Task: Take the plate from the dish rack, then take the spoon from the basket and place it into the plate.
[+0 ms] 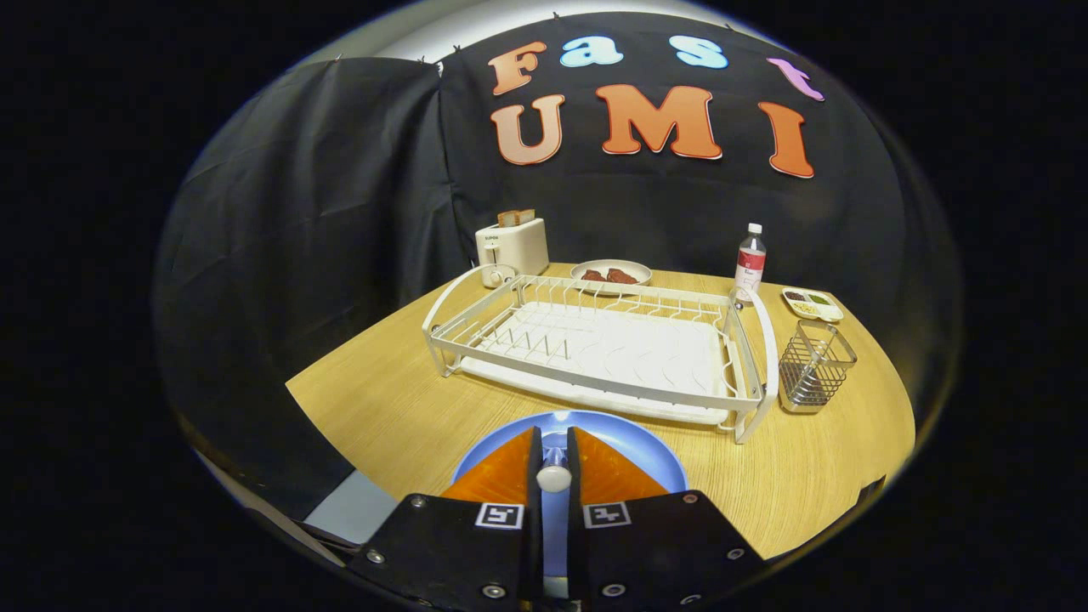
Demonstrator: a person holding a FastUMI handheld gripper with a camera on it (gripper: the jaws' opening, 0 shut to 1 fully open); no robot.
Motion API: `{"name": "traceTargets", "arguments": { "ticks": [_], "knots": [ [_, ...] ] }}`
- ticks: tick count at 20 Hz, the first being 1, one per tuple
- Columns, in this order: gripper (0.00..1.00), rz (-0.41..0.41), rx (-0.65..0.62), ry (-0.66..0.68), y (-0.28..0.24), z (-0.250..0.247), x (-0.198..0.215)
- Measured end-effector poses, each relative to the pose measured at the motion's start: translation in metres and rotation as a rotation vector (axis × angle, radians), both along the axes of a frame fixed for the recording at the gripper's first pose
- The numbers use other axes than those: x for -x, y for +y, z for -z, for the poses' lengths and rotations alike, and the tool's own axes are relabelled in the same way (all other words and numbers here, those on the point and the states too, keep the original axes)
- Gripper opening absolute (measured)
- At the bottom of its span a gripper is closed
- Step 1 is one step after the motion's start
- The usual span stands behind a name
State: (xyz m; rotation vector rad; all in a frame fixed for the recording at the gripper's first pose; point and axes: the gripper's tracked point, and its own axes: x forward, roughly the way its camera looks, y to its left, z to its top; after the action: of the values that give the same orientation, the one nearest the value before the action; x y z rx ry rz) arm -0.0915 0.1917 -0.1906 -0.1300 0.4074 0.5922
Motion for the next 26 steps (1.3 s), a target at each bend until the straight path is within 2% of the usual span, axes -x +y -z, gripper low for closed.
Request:
{"name": "traceTargets", "arguments": {
  "ticks": [5,8,11,12,14,26],
  "knots": [
    [0.19,0.038,0.014,0.028,-0.012,0.005,-0.010],
    [0.43,0.061,0.011,0.034,-0.019,-0.006,-0.017],
    [0.73,0.094,0.011,0.019,-0.028,-0.025,-0.029],
    [0.86,0.105,0.006,0.013,-0.031,-0.033,-0.035],
    [0.98,0.130,-0.003,-0.001,-0.035,-0.051,-0.046],
    [0.98,0.289,-0.053,-0.209,-0.050,-0.181,-0.113]
  ]
}}
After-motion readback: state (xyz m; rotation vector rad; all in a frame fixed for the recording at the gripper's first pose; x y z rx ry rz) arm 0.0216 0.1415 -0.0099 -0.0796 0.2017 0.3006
